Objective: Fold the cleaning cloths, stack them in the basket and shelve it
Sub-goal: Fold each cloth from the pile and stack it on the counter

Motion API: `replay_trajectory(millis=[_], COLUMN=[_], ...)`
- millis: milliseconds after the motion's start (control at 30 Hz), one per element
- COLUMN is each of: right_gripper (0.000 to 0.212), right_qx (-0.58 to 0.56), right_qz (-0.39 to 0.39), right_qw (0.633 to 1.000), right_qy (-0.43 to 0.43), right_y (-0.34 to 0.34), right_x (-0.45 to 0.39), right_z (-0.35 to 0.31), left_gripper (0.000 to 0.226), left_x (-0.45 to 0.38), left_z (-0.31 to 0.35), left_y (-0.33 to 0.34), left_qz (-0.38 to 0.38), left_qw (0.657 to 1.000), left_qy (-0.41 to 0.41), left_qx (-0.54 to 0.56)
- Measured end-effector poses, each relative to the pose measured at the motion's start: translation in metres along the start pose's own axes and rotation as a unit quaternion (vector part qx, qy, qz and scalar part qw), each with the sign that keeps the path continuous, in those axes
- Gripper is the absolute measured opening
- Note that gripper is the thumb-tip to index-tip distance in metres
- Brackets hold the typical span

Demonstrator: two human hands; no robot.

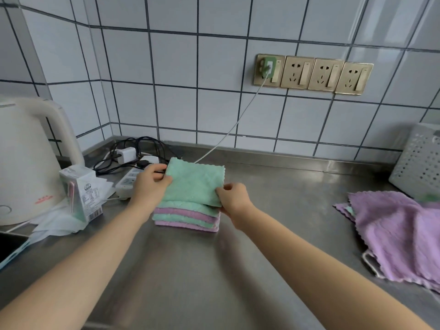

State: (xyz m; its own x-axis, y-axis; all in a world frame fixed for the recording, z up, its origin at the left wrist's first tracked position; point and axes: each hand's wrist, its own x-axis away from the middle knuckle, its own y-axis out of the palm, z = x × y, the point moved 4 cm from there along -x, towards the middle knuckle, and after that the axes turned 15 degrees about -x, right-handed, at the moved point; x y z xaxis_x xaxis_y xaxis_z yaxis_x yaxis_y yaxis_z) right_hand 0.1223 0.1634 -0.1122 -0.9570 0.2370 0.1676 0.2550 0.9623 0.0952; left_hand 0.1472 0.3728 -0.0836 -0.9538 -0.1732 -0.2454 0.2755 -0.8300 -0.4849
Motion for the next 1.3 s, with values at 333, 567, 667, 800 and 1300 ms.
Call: replay_trajectory(millis=[333, 567, 667, 800, 1300], right_gripper=[0.049, 0.041, 0.036, 0.025, 0.035], right_qx=[0.11, 0.342, 0.405, 0.452, 0.593], right_qz=[-0.03, -0.083, -0.092, -0.071, 0.128], right_qw=[0.99, 0.931, 0.904, 0.882, 0.777], right_qy=[-0.087, -0.099, -0.103, -0.115, -0.165], right_y=[0.0, -0.018, -0.05, -0.118, -0.407], right_x=[0.043, 0.067, 0.082, 0.113, 0.213], right_z=[-0.024, -0.035, -0.039, -0.04, -0.028], left_gripper=[0.038, 0.044, 0.045, 0.04, 0.029], left_x=[0.004, 0.02, 0.04, 0.084, 0.272], left_z=[0.0, 0.022, 0.045, 0.078, 0.193], left_y=[-0.007, -0.023, -0.016, 0.023, 0.232], left_qz=[-0.037, 0.039, 0.047, 0.03, -0.292], left_qw=[0.99, 0.939, 0.928, 0.935, 0.867], left_qy=[0.048, 0.098, 0.144, 0.208, 0.368], left_qx=[-0.131, -0.327, -0.34, -0.286, -0.165])
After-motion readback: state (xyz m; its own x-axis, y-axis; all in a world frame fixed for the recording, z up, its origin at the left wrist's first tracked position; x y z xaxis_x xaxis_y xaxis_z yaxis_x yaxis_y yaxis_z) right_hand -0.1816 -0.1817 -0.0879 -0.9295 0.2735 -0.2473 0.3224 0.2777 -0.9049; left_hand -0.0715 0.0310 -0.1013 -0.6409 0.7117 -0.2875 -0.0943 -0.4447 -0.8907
